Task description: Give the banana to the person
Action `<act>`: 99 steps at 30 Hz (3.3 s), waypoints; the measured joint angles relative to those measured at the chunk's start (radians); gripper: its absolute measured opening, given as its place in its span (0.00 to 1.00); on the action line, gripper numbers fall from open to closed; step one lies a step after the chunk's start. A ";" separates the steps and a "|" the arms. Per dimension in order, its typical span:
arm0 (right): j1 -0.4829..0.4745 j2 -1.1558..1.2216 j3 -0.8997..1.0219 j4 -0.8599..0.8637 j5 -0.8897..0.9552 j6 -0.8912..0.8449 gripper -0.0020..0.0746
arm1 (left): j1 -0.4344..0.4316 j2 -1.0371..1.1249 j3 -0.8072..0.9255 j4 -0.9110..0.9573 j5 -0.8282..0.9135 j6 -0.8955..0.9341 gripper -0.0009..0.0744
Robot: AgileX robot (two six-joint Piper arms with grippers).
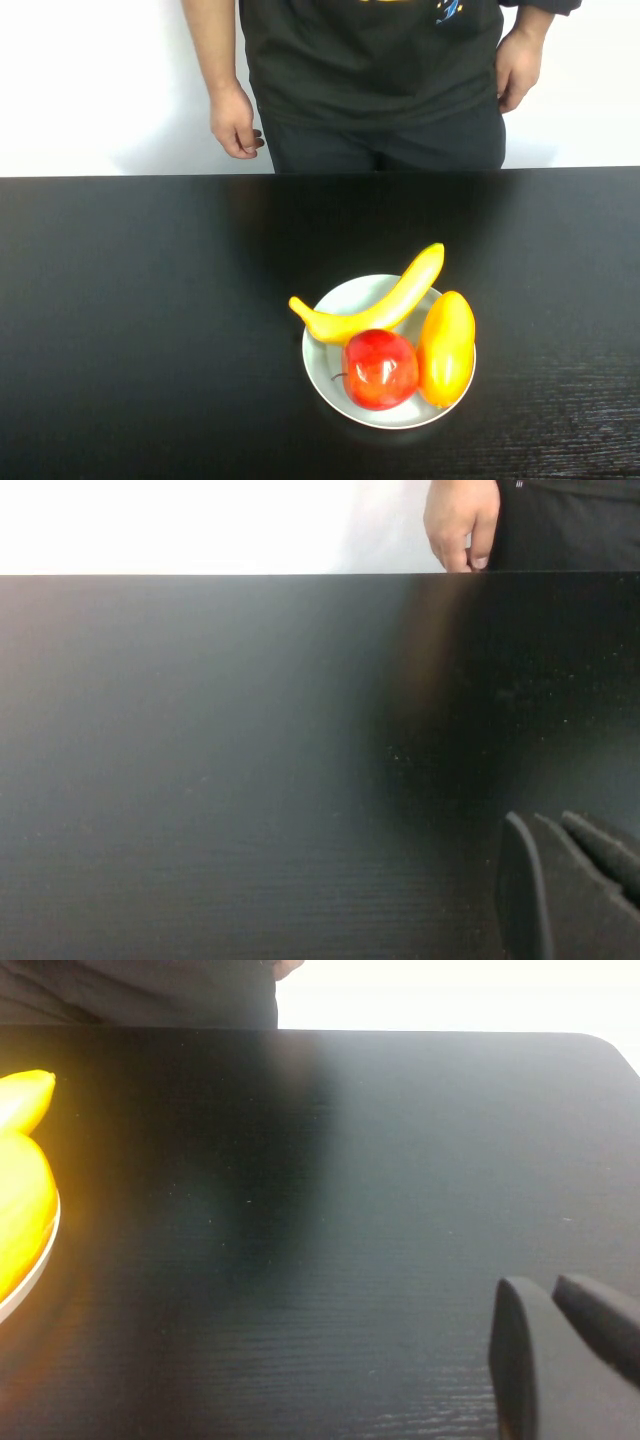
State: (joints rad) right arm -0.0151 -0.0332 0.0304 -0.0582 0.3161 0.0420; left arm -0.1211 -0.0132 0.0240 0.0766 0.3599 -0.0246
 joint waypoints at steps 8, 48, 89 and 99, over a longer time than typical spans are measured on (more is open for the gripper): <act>0.000 0.000 0.000 0.118 -0.051 0.094 0.01 | 0.000 0.000 0.000 0.000 0.000 0.000 0.01; 0.119 1.195 -1.106 0.390 0.507 -0.573 0.02 | 0.000 0.000 0.000 0.000 0.000 0.000 0.01; 0.602 2.047 -1.608 0.077 0.536 -1.608 0.58 | 0.000 0.000 0.000 0.000 0.000 0.000 0.01; 0.602 2.101 -1.608 0.086 0.506 -1.622 0.58 | 0.000 0.000 0.000 0.000 0.000 0.000 0.01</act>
State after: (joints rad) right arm 0.5872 2.0676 -1.5773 0.0282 0.8222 -1.5798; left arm -0.1211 -0.0132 0.0240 0.0766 0.3599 -0.0246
